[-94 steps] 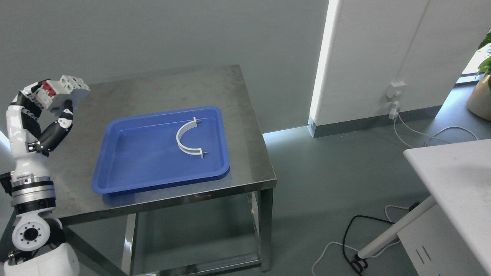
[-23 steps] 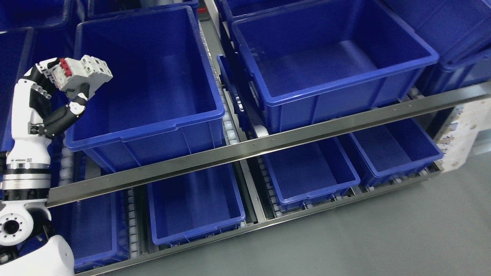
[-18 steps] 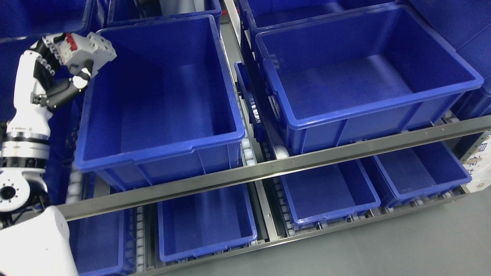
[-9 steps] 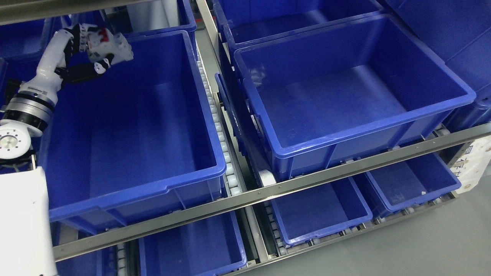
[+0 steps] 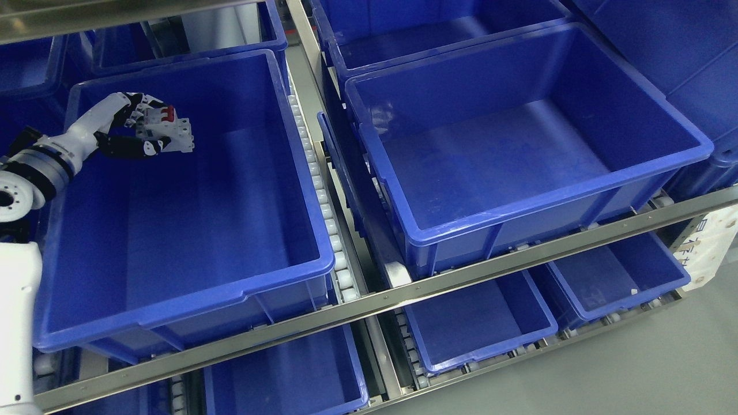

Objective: Place circuit breaker on shelf
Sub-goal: 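Lower the left hand with the breaker into the large blue bin, then open the left hand to release the breaker into the bin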

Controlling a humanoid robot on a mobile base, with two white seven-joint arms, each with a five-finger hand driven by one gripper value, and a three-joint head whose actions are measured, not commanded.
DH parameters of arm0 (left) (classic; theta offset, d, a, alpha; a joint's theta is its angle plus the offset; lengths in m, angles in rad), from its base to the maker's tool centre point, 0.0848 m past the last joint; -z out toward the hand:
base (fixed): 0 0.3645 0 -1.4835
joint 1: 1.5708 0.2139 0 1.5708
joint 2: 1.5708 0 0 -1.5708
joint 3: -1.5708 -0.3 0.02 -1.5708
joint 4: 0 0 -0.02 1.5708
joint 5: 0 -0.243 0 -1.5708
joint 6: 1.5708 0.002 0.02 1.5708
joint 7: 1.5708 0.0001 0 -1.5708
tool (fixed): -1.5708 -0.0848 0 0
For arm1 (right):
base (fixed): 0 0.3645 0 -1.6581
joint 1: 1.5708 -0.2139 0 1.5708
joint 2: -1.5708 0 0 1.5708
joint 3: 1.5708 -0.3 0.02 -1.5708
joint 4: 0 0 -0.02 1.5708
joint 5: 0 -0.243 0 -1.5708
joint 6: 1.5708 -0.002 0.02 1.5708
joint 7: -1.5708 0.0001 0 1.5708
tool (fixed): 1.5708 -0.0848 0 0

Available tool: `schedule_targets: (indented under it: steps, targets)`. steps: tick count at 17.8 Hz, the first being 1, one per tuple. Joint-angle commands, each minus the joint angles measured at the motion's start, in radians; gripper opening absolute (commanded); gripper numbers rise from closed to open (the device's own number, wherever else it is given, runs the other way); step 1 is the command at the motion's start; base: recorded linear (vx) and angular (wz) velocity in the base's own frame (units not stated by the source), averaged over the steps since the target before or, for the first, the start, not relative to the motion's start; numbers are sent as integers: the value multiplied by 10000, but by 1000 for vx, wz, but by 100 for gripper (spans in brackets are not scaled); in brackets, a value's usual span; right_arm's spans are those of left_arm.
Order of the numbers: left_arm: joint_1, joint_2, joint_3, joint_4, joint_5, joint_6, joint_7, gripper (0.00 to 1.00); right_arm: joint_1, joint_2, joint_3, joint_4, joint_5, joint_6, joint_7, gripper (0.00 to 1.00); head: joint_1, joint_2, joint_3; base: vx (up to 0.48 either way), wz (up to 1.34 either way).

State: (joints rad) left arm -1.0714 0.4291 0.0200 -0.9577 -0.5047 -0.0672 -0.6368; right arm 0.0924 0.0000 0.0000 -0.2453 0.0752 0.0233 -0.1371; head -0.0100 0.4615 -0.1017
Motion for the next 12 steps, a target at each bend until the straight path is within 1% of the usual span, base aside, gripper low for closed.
schedule_targets:
  steps: [1, 3, 5, 7, 8, 9, 11, 12]
  targets:
    - [-790, 450, -2024, 2536, -306, 43, -29, 16, -3, -175, 199, -1, 0, 549, 6, 100, 0, 0, 0, -5, 16]
    - [-806, 235, -2269, 2552, -352, 43, 32, 17, -3, -175, 199, -1, 0, 549, 6, 100, 0, 0, 0, 0, 0]
    - [-790, 219, -2652, 2658, -368, 28, 94, 19, -3, -175, 199, -1, 0, 549, 6, 100, 0, 0, 0, 0, 0]
    - [-806, 188, -2654, 2843, -368, 28, 323, 24, -3, -175, 199, -1, 0, 549, 6, 100, 0, 0, 0, 0, 0]
    - [-806, 188, -2669, 2843, -368, 13, 431, 28, -3, -175, 199, -1, 0, 549, 6, 100, 0, 0, 0, 0, 0]
    - [-806, 188, -2669, 2843, -368, 28, 629, 36, -3, -175, 199, -1, 0, 549, 6, 100, 0, 0, 0, 0, 0]
    - [-821, 188, -2669, 2843, -368, 28, 891, 47, -3, -175, 199, -1, 0, 549, 6, 100, 0, 0, 0, 0, 0]
    - [-973, 203, -2654, 2843, -352, 13, 998, 62, -3, -175, 199, -1, 0, 549, 6, 100, 0, 0, 0, 0, 0]
